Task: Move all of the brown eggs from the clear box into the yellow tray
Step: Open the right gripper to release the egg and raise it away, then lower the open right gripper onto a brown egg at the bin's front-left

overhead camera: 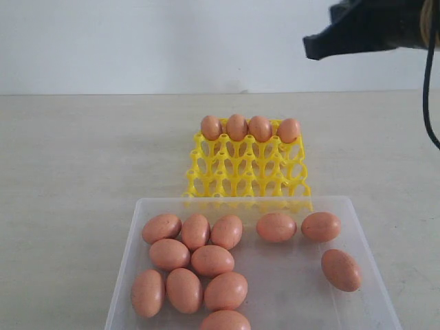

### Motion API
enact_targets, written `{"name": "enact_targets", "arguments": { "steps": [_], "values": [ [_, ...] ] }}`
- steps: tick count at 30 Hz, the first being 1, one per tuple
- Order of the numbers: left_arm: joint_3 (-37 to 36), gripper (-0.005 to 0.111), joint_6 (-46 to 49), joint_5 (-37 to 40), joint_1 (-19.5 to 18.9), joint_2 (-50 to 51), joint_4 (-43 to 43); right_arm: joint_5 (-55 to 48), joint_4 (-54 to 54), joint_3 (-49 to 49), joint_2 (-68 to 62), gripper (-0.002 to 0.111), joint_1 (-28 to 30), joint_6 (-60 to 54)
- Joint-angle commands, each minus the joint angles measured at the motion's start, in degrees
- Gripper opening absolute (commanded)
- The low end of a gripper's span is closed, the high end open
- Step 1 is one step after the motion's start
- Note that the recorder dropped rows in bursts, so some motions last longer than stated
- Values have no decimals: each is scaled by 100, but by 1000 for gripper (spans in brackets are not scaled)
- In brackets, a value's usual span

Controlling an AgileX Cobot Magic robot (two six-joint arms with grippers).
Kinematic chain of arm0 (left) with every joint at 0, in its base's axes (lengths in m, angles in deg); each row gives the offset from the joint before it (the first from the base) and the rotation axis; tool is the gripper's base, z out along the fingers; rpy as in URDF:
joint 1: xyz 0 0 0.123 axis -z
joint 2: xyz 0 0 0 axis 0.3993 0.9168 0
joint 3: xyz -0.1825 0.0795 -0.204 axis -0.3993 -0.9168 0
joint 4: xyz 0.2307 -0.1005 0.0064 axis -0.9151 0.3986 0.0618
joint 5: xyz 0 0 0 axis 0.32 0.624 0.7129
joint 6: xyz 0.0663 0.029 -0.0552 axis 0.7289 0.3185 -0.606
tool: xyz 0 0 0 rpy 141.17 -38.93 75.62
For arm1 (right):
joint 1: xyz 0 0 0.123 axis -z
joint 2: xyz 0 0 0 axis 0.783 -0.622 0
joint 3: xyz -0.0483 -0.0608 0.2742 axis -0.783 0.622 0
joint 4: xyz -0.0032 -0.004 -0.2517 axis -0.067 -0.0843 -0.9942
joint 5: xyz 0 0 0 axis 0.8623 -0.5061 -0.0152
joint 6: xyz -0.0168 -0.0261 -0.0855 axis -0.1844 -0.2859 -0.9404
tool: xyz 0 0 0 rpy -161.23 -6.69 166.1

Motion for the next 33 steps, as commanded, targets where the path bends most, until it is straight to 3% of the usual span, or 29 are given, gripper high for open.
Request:
{"name": "enact_targets", "arguments": {
  "steps": [1,5,7,10,12,15,19,27,28,30,33],
  "values": [
    [-23,4,15,-7,51,-12,6,2299,-51,-542,58,0,2,-950],
    [-23,4,15,-7,51,-12,6,2485,-51,-598,58,0,2,-2653],
    [-23,4,15,-7,51,-12,6,2005,-51,-598,58,0,-55,-3891],
    [-23,4,15,-7,51,-12,6,509,-51,-622,58,0,-364,-5757],
    [-23,4,15,-7,51,-12,6,-321,-51,-631,58,0,-586,-6345],
    [-23,4,15,-7,51,-12,6,-715,-51,-631,58,0,-760,-6366],
    [-23,4,15,-7,51,-12,6,-721,-51,-731,58,0,-989,-5167],
    [-23,4,15,-7,51,-12,6,-455,-51,-1478,58,0,-1084,419],
    [-23,4,15,-7,51,-12,6,78,-51,-1598,58,0,-1084,1145],
    [-23,4,15,-7,51,-12,6,737,-51,-1692,58,0,-1084,1348],
    [-23,4,15,-7,51,-12,6,2919,-51,-1731,58,0,-1084,1066]
  ]
}}
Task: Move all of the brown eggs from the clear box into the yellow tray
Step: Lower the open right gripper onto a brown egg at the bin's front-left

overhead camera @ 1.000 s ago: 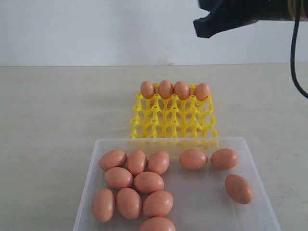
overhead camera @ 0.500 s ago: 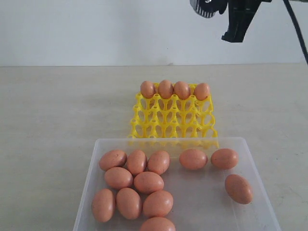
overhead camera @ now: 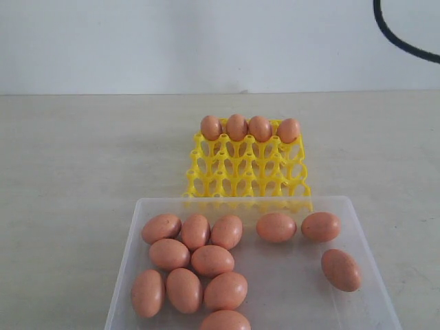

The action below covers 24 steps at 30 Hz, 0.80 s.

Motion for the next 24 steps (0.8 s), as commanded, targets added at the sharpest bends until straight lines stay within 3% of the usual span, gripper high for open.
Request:
{"name": "enact_targets", "arguments": {
  "steps": [1,4,10,13,19,24],
  "values": [
    [-23,4,15,-7,51,-12,6,2985,-31,-65,5,0,-12,-587],
    [-23,4,15,-7,51,-12,6,3977,-31,-65,-169,0,-12,-676],
    [-23,4,15,-7,51,-12,6,5332,-31,311,-1536,0,-29,1129],
    [-23,4,15,-7,51,-12,6,5302,-31,325,-1855,0,-40,1075],
    [-23,4,15,-7,51,-12,6,4458,-31,325,-1953,0,-40,-251],
    [-23,4,15,-7,51,-12,6,3688,-31,325,-1953,0,-182,-2134]
  ]
}}
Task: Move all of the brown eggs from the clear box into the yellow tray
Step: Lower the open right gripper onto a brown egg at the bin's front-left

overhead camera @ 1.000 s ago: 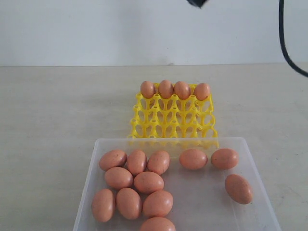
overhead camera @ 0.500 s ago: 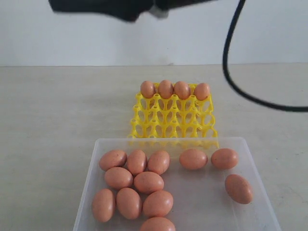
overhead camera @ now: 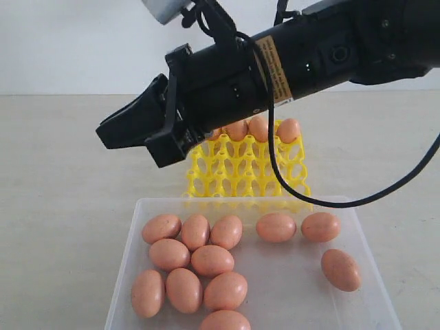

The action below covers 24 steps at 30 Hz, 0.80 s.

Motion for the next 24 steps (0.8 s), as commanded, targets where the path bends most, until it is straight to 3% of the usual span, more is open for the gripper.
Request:
{"name": "enact_targets", "arguments": {
  "steps": [1,4,9,12,15,19,24],
  "values": [
    [-23,4,15,-7,51,-12,6,-835,38,3,21,0,-225,-1992],
    [-23,4,15,-7,51,-12,6,-2294,38,103,21,0,-671,-4013],
    [-23,4,15,-7,51,-12,6,-5995,38,365,-45,0,-1503,-7130],
    [-23,4,15,-7,51,-12,6,-7881,215,354,-126,0,-1593,-6651],
    [-23,4,15,-7,51,-12,6,-9361,1090,354,-149,0,-1382,-5870],
    [-23,4,15,-7,51,-12,6,-9706,3473,345,-127,0,-790,-6806],
    [-23,4,15,-7,51,-12,6,-10343,8619,-11,-113,0,-194,-9924]
  ]
}}
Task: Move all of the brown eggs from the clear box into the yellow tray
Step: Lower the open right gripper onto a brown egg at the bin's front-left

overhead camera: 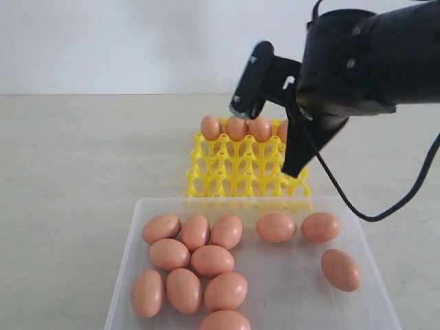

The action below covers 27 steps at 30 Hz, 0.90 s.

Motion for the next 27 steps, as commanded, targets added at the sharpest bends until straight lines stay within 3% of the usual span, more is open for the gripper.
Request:
{"name": "enact_targets", "arguments": {
  "steps": [1,4,9,16,23,27],
  "values": [
    [-23,4,15,-7,51,-12,6,-1050,4187,-392,51,0,347,-2893],
    [-23,4,15,-7,51,-12,6,-1926,5752,-642,51,0,313,-4532],
    [-23,4,15,-7,51,-12,6,-1894,7696,-677,-4,4,313,-5846],
    [-23,4,15,-7,51,-12,6,-1606,7800,-677,-268,47,-32,-5261],
    [-23,4,15,-7,51,-12,6,-517,7704,-677,-822,47,-845,-4728],
    [-23,4,15,-7,51,-12,6,-314,7249,-677,-1126,47,-1009,-3703]
  ]
}}
